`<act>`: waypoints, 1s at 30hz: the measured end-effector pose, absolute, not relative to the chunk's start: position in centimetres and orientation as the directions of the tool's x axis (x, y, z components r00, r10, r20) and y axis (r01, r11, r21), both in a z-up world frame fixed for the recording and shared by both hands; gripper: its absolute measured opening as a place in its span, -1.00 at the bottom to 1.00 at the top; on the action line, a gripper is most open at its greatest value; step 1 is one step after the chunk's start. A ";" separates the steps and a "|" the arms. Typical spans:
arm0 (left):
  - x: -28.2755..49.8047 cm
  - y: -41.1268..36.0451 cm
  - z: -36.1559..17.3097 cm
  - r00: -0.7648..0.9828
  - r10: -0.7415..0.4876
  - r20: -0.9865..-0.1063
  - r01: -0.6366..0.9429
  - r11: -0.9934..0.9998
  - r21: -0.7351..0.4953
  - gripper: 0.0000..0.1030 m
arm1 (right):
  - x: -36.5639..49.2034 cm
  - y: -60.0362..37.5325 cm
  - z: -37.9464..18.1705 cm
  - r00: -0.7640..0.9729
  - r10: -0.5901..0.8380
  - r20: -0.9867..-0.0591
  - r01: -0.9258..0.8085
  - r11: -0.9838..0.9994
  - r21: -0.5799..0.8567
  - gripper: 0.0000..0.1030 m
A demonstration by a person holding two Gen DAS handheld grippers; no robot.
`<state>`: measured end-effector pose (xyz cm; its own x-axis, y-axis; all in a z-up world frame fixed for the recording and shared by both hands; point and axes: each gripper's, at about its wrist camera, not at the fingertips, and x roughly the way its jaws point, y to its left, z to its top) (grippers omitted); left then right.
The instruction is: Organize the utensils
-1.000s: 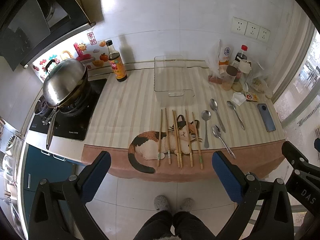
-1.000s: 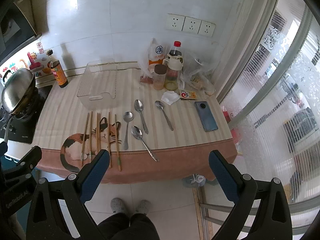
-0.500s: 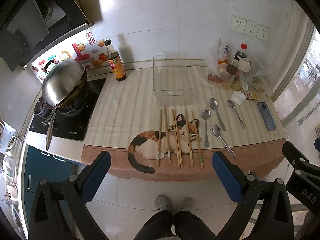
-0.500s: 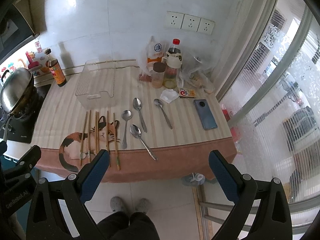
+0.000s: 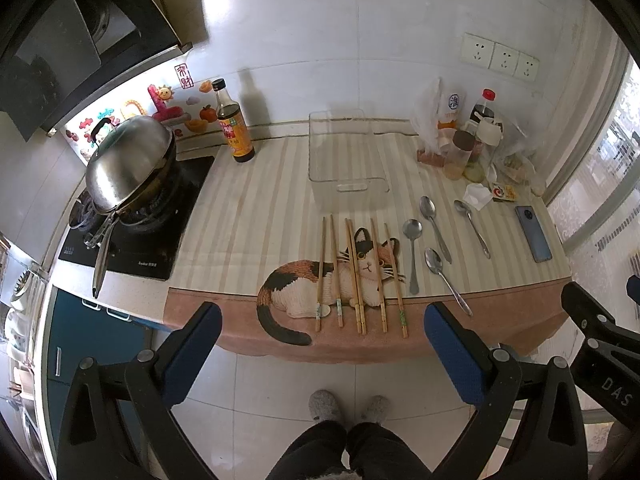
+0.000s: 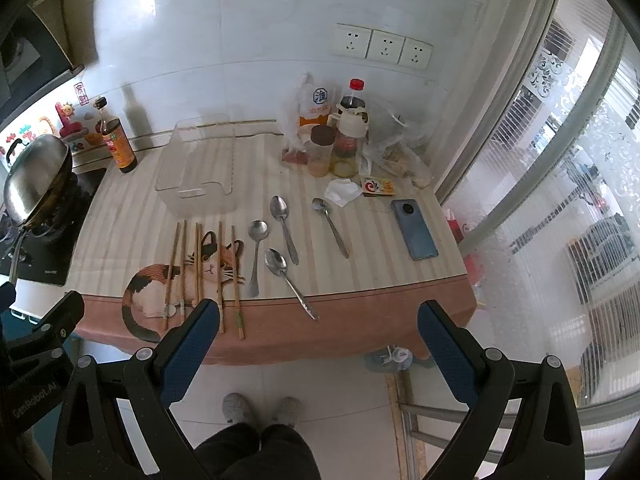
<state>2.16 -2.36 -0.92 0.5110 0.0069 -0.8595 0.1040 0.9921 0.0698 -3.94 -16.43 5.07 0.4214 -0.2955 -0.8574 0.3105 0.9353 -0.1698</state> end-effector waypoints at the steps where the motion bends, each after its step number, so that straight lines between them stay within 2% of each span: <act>1: 2.1 -2.3 -0.9 0.510 0.005 -0.860 0.104 0.992 0.068 1.00 | -3.9 -16.4 5.0 0.421 -0.295 -0.858 0.308 0.936 -0.171 0.95; 15: 2.8 -3.0 -1.6 0.522 -0.028 -0.852 0.107 0.994 0.033 1.00 | -3.1 -17.1 4.9 0.416 -0.279 -0.865 0.303 0.940 -0.158 0.95; 22: 6.3 -2.3 -3.8 0.571 0.078 -0.817 0.009 0.995 0.101 1.00 | -0.6 -19.3 2.3 0.449 -0.161 -0.879 0.298 0.954 -0.023 0.95; 28: 11.0 0.2 -8.3 0.526 0.172 -0.833 -0.075 0.985 0.156 1.00 | 3.4 -20.3 -3.3 0.397 -0.114 -0.911 0.291 0.957 0.007 0.95; 30: 12.5 1.2 -10.3 0.487 0.197 -0.851 -0.104 0.980 0.168 1.00 | 4.7 -20.3 -5.1 0.384 -0.104 -0.917 0.280 0.960 0.008 0.83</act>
<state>12.47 1.17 -10.29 0.4869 0.1973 -0.8509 -0.1042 0.9803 0.1677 4.68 -20.28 -5.08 0.3841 -0.1043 -0.9174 0.2803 0.9599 0.0082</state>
